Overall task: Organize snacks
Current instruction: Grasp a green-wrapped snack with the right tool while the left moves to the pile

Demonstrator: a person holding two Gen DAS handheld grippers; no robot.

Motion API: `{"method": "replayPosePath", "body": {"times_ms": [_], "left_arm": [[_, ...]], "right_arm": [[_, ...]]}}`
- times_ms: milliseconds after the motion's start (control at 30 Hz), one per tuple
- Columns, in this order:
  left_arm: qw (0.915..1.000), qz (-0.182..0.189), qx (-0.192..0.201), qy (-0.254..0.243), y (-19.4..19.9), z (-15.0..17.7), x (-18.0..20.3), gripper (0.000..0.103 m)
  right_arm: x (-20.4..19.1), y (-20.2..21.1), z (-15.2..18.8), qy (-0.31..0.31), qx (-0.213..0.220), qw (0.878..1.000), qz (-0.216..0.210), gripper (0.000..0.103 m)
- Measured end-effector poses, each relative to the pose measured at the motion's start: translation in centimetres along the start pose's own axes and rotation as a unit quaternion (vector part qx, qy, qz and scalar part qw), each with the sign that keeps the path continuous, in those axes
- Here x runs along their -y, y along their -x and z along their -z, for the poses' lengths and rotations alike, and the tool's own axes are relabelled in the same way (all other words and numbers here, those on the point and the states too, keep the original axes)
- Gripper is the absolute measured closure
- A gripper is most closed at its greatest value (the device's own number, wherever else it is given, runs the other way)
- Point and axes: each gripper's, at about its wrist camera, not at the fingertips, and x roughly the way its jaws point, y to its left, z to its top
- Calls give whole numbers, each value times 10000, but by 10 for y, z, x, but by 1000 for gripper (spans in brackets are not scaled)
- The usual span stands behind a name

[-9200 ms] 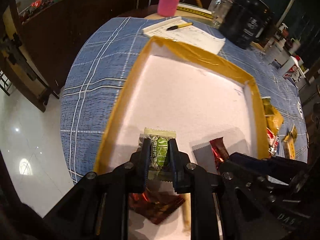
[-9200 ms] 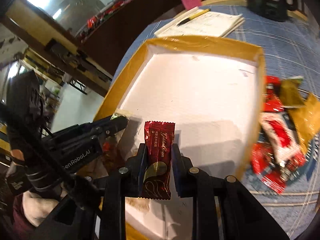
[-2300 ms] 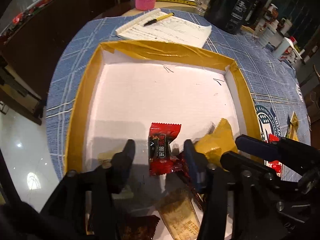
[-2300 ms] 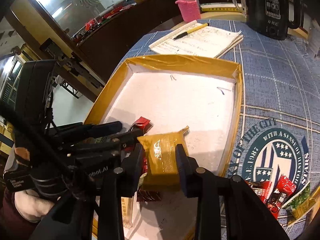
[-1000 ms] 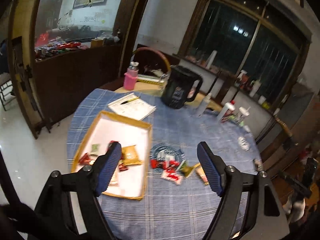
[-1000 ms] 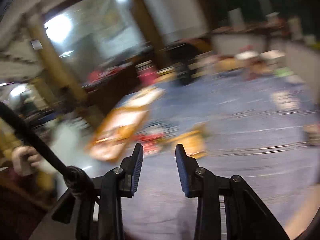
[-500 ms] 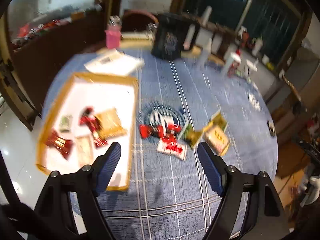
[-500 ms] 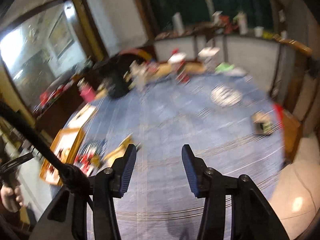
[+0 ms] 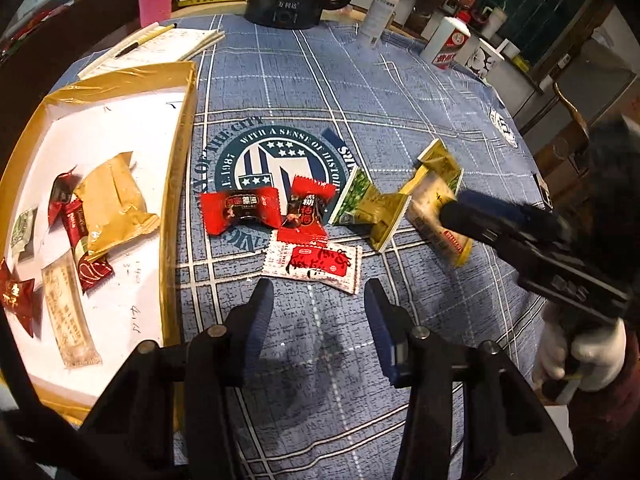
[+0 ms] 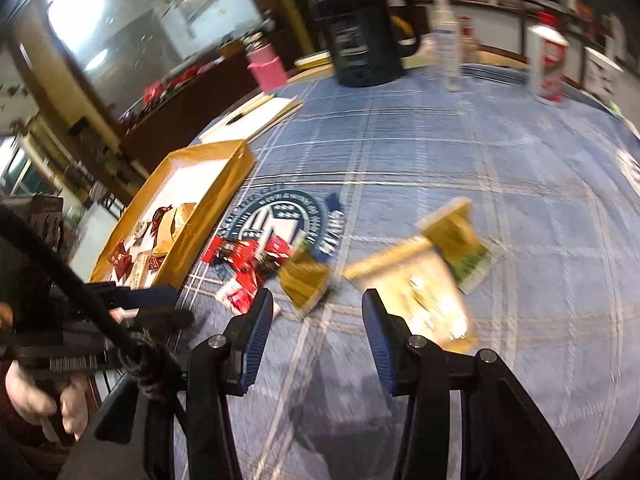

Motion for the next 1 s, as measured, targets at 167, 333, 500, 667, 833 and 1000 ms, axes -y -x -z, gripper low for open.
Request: {"method": "replayPosePath", "body": {"times_ms": [167, 333, 500, 667, 833, 1000], "left_arm": [[9999, 39, -101, 6, -4, 2, -9, 54], [9997, 81, -216, 51, -12, 0, -15, 54], [9995, 114, -279, 49, -18, -3, -12, 54], [9993, 110, -351, -8, -27, -8, -3, 54], [9991, -24, -428, 10, -45, -16, 7, 54], [9983, -456, -322, -186, -65, -29, 21, 52]], "right_arm": [[-15, -45, -13, 367, -361, 9987, -23, 57], [-22, -74, -18, 581, -665, 9961, -18, 57], [-26, -78, -17, 650, -792, 9947, -38, 73], [-16, -65, -10, 330, -779, 9964, -19, 76], [4, -41, 1, -142, -601, 9981, -66, 77], [13, -19, 13, -390, -465, 9980, -170, 77]]}}
